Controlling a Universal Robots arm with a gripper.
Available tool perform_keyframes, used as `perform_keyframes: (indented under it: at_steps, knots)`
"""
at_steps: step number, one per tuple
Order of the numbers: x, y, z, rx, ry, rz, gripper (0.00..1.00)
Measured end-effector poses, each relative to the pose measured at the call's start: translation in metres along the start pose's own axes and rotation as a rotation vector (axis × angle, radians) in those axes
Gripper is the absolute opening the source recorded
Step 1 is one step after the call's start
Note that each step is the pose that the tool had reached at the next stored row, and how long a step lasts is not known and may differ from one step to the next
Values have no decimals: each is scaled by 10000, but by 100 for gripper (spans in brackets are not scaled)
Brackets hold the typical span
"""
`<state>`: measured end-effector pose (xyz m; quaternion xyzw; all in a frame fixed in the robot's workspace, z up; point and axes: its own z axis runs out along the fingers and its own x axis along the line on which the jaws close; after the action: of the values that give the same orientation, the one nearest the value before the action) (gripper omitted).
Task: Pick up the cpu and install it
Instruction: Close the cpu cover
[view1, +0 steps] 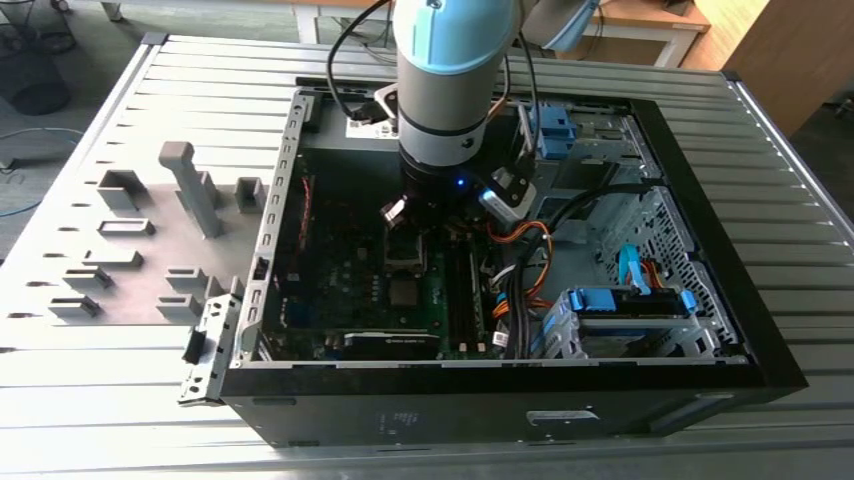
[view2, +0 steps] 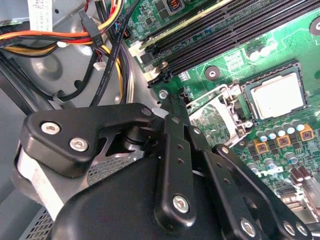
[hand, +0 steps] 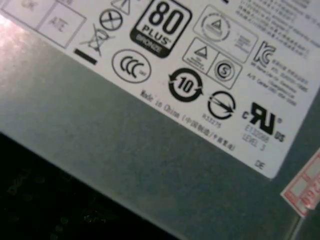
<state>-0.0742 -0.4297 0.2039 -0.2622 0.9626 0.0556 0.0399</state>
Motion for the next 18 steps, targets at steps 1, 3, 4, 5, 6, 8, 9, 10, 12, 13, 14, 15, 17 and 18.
perform_keyframes:
  at_steps: [1, 3, 4, 5, 6, 8, 9, 10, 12, 13, 14, 15, 17, 18]
  knots:
    - [0, 0, -1, -2, 0, -11, 11]
    - [-1, 1, -8, -4, 3, -32, 11]
    - [-1, 1, -15, -5, 4, -41, 11]
    - [-2, 2, -22, -8, 4, -48, 11]
    - [-3, 3, -29, -12, 3, -55, 11]
    - [-4, 4, -44, -17, 2, -72, 11]
    - [-5, 4, -50, -20, 2, -80, 11]
    - [-6, 4, -56, -24, 0, -89, 11]
    - [-7, 5, -67, -31, -1, -107, 11]
    - [-7, 5, -72, -34, -2, -117, 11]
    - [-7, 4, -76, -39, -4, -128, 11]
    - [-6, 3, -79, -43, -5, -139, 11]
    - [-6, 2, -88, -51, -6, -159, 11]
    - [-5, 1, -91, -56, -7, -170, 11]
